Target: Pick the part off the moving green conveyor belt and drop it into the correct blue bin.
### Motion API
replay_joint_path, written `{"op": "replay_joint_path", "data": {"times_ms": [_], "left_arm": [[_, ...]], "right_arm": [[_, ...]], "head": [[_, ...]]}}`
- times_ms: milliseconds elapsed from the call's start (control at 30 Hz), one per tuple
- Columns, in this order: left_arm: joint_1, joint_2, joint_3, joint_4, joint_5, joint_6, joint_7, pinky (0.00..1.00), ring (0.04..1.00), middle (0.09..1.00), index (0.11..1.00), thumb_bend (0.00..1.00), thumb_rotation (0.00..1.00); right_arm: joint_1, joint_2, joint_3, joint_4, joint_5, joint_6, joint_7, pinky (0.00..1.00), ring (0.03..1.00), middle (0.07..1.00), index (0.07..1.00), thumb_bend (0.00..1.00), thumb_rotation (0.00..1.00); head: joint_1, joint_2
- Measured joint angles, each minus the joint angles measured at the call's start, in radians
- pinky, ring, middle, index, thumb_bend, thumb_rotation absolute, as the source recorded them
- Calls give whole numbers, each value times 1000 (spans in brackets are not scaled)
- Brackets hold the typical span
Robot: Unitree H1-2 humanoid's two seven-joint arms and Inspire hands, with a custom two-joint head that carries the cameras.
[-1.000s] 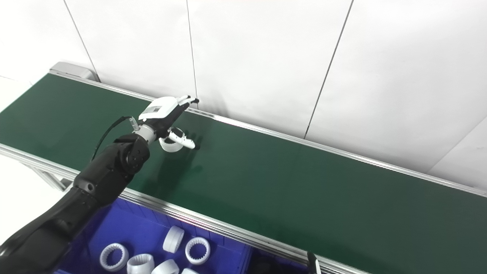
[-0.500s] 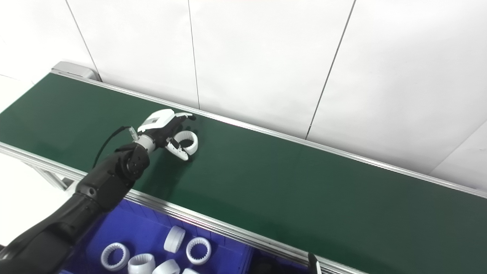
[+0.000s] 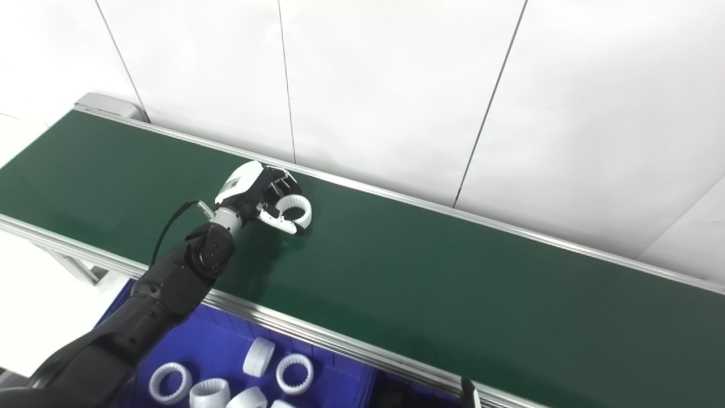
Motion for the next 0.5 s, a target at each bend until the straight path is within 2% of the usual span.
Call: {"op": "replay_joint_path", "data": {"times_ms": [167,333,433,467,500], "left_arm": [[1,-9,-8,-4,-8,-10,-1,460,416,510,515,498,0],[25,-4,-13,-56,-14,-10,-29,455,423,501,507,500,0],[76,5,5,-159,-42,-9,-57,434,416,496,523,499,0],[104,9,18,-222,-57,-6,-72,437,419,496,522,499,0],[137,13,31,-296,-73,-4,-79,446,423,498,522,499,0]], "right_arm": [[0,3,0,0,-3,0,0,1000,1000,1000,1000,989,480],[-1,5,0,0,12,0,0,1000,1000,1000,1000,989,482],[1,8,1,-1,11,0,0,1000,1000,1000,1000,991,487],[2,9,2,-1,9,0,0,1000,1000,1000,1000,989,494],[3,10,2,-2,3,0,0,1000,1000,1000,1000,987,498]], "head": [[-2,0],[-9,5],[-21,17],[-35,34],[-35,34]]}}
